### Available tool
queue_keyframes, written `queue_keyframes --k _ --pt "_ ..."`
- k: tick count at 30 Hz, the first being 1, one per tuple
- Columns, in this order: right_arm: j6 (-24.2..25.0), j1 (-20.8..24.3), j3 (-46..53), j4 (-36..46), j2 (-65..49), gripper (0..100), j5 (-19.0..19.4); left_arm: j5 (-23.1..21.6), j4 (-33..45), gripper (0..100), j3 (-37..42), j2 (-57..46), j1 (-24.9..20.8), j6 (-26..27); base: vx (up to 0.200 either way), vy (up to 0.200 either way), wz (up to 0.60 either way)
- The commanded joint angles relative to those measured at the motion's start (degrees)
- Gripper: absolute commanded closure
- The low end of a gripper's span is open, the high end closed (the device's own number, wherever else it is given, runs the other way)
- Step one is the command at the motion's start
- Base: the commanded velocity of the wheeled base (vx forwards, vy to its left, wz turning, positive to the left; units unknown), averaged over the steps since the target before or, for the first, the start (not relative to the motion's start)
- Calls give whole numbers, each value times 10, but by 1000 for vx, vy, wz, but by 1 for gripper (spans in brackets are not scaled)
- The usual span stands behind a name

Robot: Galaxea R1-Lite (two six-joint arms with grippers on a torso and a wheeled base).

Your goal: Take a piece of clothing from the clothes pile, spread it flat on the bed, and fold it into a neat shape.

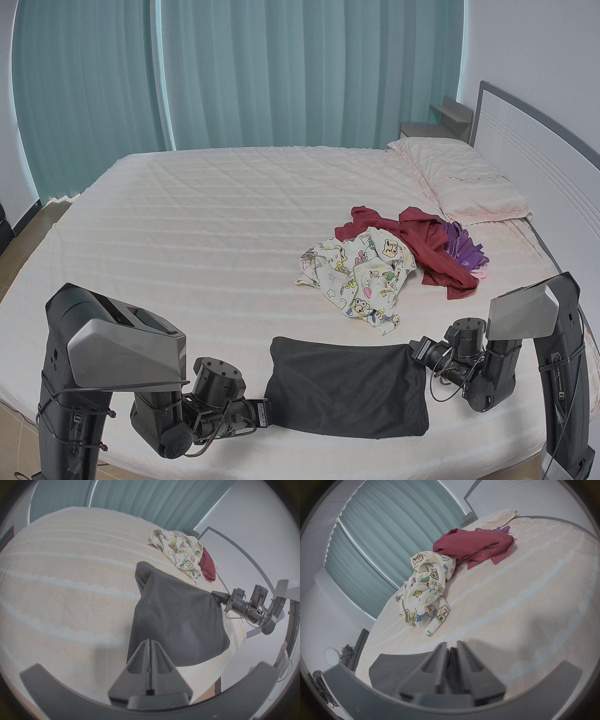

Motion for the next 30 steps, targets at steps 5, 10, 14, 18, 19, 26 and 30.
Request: queue_keyframes --k 5,10,14,18,19,26,30 --pt "-5 2 17 -6 -6 0 0 2 -1 100 -21 -29 10 -10 0 0 0" --pt "-7 -3 15 -14 -12 0 -25 40 10 100 -89 -25 4 -38 0 0 0" --pt "-6 0 29 -16 -22 0 -30 62 39 100 -154 -5 -6 -54 0 0 0" --pt "-6 1 32 -16 -24 0 -30 84 54 100 -199 26 -30 -92 0 0 0" --pt "-5 1 32 -17 -24 0 -30 84 57 100 -205 31 -33 -94 0 0 0" --pt "-4 1 36 -28 -24 0 -30 103 119 100 -245 67 -28 -89 0 0 0" --pt "-6 2 46 -44 -25 0 -30 113 124 100 -249 67 -26 -89 0 0 0"
